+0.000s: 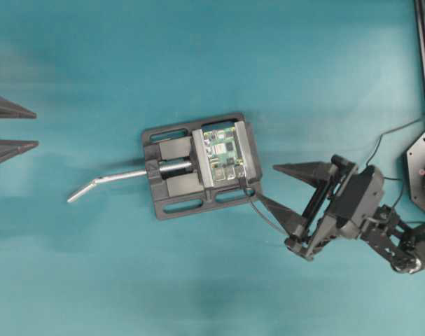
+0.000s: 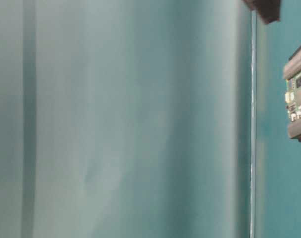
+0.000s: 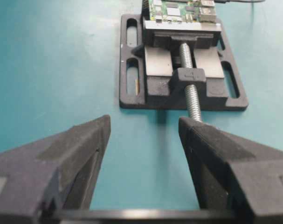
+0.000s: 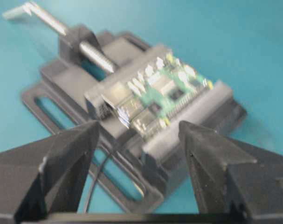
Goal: Insert the USB into the fixed PCB.
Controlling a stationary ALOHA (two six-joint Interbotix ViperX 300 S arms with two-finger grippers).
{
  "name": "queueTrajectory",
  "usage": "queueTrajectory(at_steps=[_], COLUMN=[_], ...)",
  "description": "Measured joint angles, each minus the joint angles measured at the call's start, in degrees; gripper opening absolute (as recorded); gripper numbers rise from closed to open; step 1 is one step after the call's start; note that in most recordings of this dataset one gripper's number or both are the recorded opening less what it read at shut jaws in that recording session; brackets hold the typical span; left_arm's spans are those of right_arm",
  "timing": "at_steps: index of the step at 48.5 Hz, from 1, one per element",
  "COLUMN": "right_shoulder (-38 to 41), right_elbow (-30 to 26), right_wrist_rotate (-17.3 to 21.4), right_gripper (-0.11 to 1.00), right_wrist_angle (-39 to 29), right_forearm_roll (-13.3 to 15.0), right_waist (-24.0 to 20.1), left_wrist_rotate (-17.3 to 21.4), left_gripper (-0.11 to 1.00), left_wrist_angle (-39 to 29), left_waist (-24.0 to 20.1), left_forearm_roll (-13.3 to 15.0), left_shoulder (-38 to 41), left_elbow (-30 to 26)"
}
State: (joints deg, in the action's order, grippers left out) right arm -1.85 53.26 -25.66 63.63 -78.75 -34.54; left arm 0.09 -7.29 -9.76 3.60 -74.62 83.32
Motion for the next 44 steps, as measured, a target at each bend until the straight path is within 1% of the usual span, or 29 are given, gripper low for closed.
queueTrajectory(at_steps=[5,10,20,23,30,44], right_shoulder=[-2.11,-4.31,-8.7,-9.84,-12.74,-19.16], right_elbow=[1.23,2.55,5.63,6.33,7.82,11.16], right_wrist_rotate=[0.0,-0.09,-0.09,-0.09,0.0,-0.09], right_gripper=[0.74,0.74,0.74,0.74,0.74,0.74], right_wrist_angle=[-0.7,-3.25,-9.05,-10.11,-12.74,-20.21], right_forearm_roll=[1.76,3.78,9.49,10.81,14.15,22.06], right_waist=[1.32,2.64,5.54,6.68,9.67,15.82], left_wrist_rotate=[0.0,0.0,0.0,0.0,-0.09,0.0], left_gripper=[0.64,0.64,0.64,0.64,0.64,0.64], left_wrist_angle=[0.0,0.0,0.0,0.0,0.0,0.0], left_waist=[0.0,-0.09,0.0,0.0,0.0,-0.09], left_forearm_roll=[0.09,0.09,0.09,0.09,0.0,0.0], left_shoulder=[0.0,0.0,-0.09,0.0,0.0,0.0], left_elbow=[0.0,0.09,0.0,0.09,0.09,0.0])
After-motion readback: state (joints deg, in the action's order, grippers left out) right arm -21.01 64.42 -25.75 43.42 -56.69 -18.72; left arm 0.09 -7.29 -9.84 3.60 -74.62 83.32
